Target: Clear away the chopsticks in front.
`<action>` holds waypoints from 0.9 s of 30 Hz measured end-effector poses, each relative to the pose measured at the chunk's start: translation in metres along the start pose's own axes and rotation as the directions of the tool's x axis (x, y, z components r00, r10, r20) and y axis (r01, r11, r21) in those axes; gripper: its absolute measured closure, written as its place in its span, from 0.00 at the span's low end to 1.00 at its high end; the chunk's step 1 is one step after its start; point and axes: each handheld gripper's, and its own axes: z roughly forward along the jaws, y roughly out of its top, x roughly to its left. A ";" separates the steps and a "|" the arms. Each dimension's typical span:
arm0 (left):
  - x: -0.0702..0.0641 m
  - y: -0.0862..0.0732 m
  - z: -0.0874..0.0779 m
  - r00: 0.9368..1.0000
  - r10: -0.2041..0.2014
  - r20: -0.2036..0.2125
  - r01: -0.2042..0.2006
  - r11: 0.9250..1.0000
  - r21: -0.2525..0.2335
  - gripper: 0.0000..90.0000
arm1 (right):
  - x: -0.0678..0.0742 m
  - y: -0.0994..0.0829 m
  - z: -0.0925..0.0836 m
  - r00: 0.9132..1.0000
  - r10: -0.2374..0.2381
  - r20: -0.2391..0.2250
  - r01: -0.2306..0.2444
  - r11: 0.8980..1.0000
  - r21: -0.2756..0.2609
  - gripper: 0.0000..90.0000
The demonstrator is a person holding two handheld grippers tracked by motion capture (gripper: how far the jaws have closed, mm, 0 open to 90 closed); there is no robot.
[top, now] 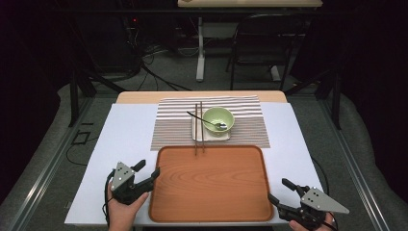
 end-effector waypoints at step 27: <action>0.000 0.001 0.013 0.999 -0.036 -0.037 0.038 0.998 0.055 0.29 | 0.002 -0.001 -0.006 1.000 -0.021 0.013 0.021 1.000 -0.007 0.33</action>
